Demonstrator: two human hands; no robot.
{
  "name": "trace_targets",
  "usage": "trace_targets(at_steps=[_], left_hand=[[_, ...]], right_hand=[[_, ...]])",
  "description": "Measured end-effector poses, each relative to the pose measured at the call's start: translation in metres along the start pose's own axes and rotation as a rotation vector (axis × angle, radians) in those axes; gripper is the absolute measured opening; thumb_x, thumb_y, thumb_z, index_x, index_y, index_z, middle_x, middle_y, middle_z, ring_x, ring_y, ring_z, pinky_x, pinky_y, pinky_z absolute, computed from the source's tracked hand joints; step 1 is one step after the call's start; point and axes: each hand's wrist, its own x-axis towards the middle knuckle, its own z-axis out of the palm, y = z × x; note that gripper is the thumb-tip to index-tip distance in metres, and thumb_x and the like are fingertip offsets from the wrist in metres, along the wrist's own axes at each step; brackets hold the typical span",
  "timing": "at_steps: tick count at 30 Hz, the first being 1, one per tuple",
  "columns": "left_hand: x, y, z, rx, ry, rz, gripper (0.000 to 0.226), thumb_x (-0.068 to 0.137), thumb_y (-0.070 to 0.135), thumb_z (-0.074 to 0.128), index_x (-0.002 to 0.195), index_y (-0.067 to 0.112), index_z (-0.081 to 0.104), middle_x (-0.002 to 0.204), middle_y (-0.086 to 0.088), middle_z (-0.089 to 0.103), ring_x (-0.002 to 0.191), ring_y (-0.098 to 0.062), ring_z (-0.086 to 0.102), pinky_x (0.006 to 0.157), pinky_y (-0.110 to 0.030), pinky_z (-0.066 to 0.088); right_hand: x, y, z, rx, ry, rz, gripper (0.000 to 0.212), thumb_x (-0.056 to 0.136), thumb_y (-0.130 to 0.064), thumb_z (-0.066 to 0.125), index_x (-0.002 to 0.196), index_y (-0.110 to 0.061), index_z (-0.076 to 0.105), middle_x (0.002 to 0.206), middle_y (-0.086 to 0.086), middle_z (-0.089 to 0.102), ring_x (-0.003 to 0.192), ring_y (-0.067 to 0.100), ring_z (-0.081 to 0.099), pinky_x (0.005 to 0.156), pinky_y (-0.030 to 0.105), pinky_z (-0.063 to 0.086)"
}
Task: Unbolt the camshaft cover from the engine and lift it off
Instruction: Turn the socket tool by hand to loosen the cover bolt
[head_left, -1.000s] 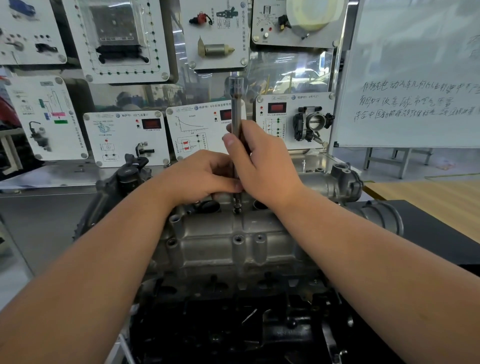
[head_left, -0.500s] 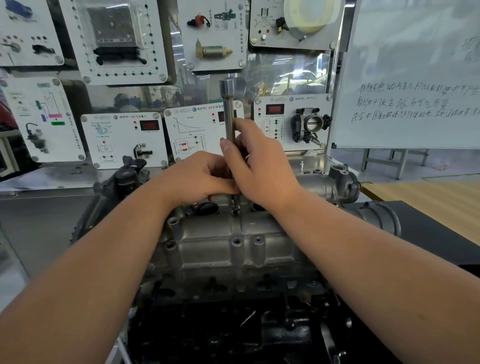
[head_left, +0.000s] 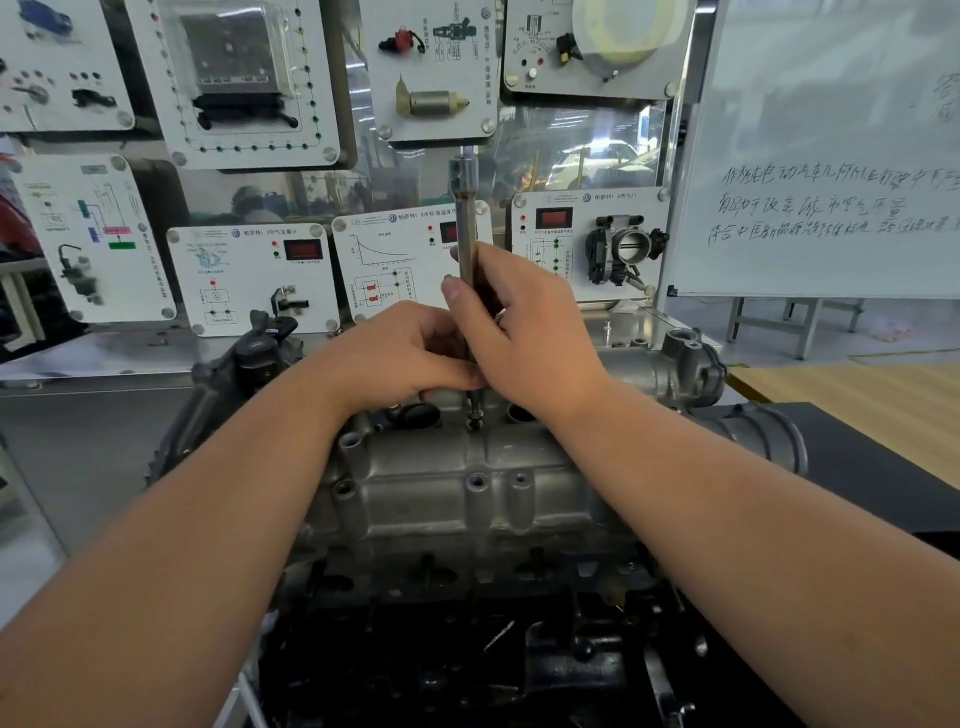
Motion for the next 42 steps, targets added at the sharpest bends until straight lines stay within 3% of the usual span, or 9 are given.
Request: trace_targets(at_steps=[6,10,17,20,26,31,35,39,42], left_hand=[[0.0002,-0.0007,0.0003,-0.016,0.028,-0.004,0.023,0.061,0.051,0.079,0.082,0.040,0.078,0.079,0.008,0.077,0.078,-0.010,0.072,0.081,-0.031,0.052],[0.0001,0.0024,0.0010,-0.009,0.019,0.024,0.030,0.064,0.045,0.081,0.091,0.033,0.077,0.093,0.004,0.079,0.096,-0.015,0.073,0.094,-0.040,0.052],[-0.0011,0.0026,0.0008,-0.011,-0.030,0.016,0.004,0.070,0.039,0.076,0.067,0.039,0.075,0.055,0.008,0.063,0.052,-0.006,0.056,0.058,-0.014,0.045],[-0.0022,0.0015,0.0013,-0.018,-0.025,0.019,0.004,0.071,0.039,0.077,0.068,0.038,0.075,0.057,0.008,0.064,0.054,-0.005,0.055,0.060,-0.014,0.044],[-0.0008,0.0055,0.0010,0.020,0.011,0.024,0.041,0.060,0.053,0.079,0.091,0.026,0.076,0.093,-0.004,0.077,0.097,-0.025,0.073,0.097,-0.052,0.053],[-0.0006,0.0053,0.0001,0.020,0.000,0.008,0.010,0.070,0.038,0.083,0.071,0.044,0.075,0.064,0.014,0.070,0.062,0.001,0.064,0.065,-0.017,0.047],[-0.0007,0.0009,-0.0016,0.008,-0.030,0.036,0.044,0.087,0.011,0.078,0.062,0.047,0.073,0.053,0.019,0.063,0.050,0.008,0.056,0.056,-0.004,0.040],[-0.0017,0.0027,0.0008,-0.001,0.008,0.032,0.013,0.074,0.032,0.085,0.077,0.042,0.077,0.075,0.013,0.075,0.070,0.003,0.067,0.073,-0.019,0.048],[-0.0003,0.0045,0.0010,0.029,0.015,0.022,0.027,0.062,0.054,0.078,0.088,0.043,0.076,0.089,0.013,0.078,0.088,-0.003,0.072,0.086,-0.033,0.052]], right_hand=[[-0.0002,0.0005,0.0001,0.005,-0.032,0.017,0.015,0.098,-0.013,0.059,0.084,-0.008,0.055,0.066,-0.004,0.050,0.062,0.008,0.046,0.059,0.018,0.033],[-0.0016,-0.0009,-0.0010,0.045,-0.024,0.043,0.031,0.094,-0.023,0.069,0.121,-0.011,0.060,0.070,0.004,0.062,0.066,0.018,0.059,0.061,0.025,0.046],[-0.0010,-0.0003,-0.0010,0.011,-0.007,0.032,0.020,0.098,-0.013,0.059,0.085,0.002,0.057,0.068,0.008,0.056,0.064,0.024,0.051,0.060,0.038,0.043],[-0.0014,0.0003,-0.0014,0.009,-0.003,0.035,0.020,0.098,-0.013,0.059,0.084,0.002,0.058,0.067,0.010,0.057,0.064,0.025,0.052,0.060,0.040,0.044],[-0.0023,0.0001,-0.0006,0.029,-0.002,0.048,0.037,0.093,-0.023,0.070,0.125,-0.008,0.060,0.071,0.004,0.063,0.067,0.022,0.063,0.065,0.040,0.053],[-0.0028,-0.0005,0.0004,-0.005,0.043,-0.005,0.014,0.092,-0.014,0.064,0.097,-0.001,0.064,0.072,0.007,0.062,0.067,0.023,0.055,0.065,0.039,0.046],[-0.0020,-0.0012,-0.0006,-0.002,0.028,0.019,0.012,0.092,-0.010,0.062,0.087,0.001,0.061,0.070,0.006,0.056,0.066,0.022,0.050,0.064,0.039,0.044],[-0.0022,-0.0017,-0.0007,0.016,0.012,-0.002,0.010,0.092,-0.012,0.060,0.084,-0.009,0.056,0.065,0.000,0.053,0.062,0.021,0.052,0.059,0.036,0.043],[-0.0024,-0.0011,-0.0009,0.038,0.006,0.037,0.027,0.093,-0.022,0.067,0.117,-0.010,0.061,0.069,-0.001,0.059,0.065,0.018,0.060,0.062,0.030,0.048]])
